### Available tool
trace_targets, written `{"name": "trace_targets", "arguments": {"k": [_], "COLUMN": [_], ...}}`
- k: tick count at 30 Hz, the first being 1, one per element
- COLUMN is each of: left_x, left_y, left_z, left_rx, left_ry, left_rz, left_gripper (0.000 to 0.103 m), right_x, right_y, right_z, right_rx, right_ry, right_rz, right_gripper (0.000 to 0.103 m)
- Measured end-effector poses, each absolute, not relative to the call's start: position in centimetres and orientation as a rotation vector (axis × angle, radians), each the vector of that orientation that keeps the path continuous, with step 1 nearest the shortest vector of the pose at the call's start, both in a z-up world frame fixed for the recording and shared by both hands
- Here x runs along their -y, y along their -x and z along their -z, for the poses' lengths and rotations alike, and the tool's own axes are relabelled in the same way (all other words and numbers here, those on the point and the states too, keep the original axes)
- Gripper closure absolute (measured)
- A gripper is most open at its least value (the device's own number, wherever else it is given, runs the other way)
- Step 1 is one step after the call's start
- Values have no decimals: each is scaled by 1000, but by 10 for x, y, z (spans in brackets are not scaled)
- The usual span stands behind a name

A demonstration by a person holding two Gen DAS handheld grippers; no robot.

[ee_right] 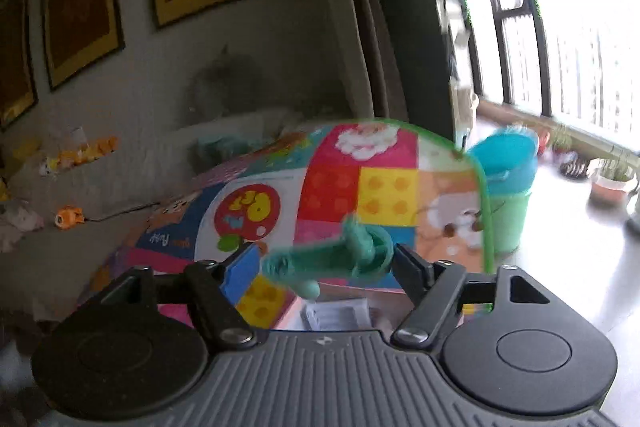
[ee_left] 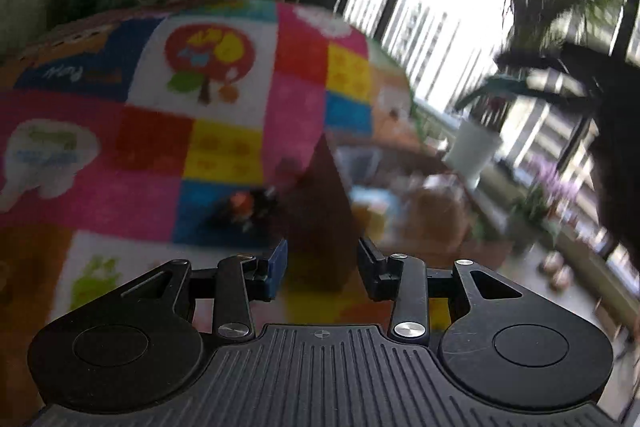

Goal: Organize objects
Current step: 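Drop the keychain and teal toy into the pink box with both tools, then grasp the pink-and-green bird toy with the left tool while the right tool grasps the black figurine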

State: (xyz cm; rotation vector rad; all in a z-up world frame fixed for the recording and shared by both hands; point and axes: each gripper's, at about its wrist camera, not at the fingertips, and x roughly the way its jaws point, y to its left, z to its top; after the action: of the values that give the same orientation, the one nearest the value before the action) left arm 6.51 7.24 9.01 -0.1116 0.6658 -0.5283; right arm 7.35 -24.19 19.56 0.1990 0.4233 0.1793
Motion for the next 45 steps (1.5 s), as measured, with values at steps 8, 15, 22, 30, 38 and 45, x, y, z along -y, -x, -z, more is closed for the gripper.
{"name": "trace_targets", "arguments": {"k": [8, 15, 22, 30, 38, 45], "left_x": [-109, -120, -105, -111, -154, -155], "left_y": [-42, -34, -54, -41, -22, -8], "left_z": [-69, -57, -43, -36, -38, -37], "left_rx": [-727, -763, -822, -801, -748, -755], "left_ry": [-78, -197, -126, -59, 207, 222], "left_rz": [519, 538, 606, 568, 508, 509], "left_gripper": [61, 53, 44, 52, 52, 52], "right_x": [218, 187, 115, 6, -10, -14], "right_y": [-75, -54, -107, -190, -215, -174], "right_z": [-143, -121, -130, -79, -42, -55], "right_rx": [-526, -604, -689, -880, -1014, -1002], "right_ry": [-117, 12, -51, 255, 340, 344], "right_rz": [-143, -186, -343, -264, -192, -306], "right_gripper": [25, 21, 17, 17, 37, 39]}}
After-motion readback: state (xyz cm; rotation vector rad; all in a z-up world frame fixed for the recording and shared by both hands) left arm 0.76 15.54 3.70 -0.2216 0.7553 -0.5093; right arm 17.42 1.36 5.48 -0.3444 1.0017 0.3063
